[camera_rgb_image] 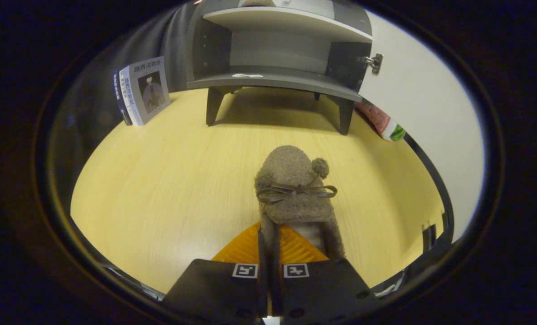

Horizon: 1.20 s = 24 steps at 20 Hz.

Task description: Open the shoe cabinet door, grab the shoes and put them into the shoe cabinet, then close the shoe cabinet door.

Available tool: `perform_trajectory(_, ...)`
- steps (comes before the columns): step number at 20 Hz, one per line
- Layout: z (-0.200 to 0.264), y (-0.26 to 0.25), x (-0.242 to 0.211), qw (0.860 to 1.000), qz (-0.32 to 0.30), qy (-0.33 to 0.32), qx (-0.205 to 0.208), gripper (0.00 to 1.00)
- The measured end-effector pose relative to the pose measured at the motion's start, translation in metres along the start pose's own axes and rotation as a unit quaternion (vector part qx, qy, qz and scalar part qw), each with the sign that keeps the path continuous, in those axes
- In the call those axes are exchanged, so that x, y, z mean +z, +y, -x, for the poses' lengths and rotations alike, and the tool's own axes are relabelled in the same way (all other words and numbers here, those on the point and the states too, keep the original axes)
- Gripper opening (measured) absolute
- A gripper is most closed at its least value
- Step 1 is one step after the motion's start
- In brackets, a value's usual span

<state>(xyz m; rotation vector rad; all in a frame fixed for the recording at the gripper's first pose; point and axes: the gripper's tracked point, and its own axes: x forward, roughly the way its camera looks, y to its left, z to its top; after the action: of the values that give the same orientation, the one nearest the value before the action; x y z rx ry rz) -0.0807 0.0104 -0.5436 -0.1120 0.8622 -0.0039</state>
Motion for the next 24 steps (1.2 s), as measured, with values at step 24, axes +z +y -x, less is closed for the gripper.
perform_trajectory(24, 0.026, -0.006, 0.031, 0.999, 0.022, -0.021, 0.021, 0.03)
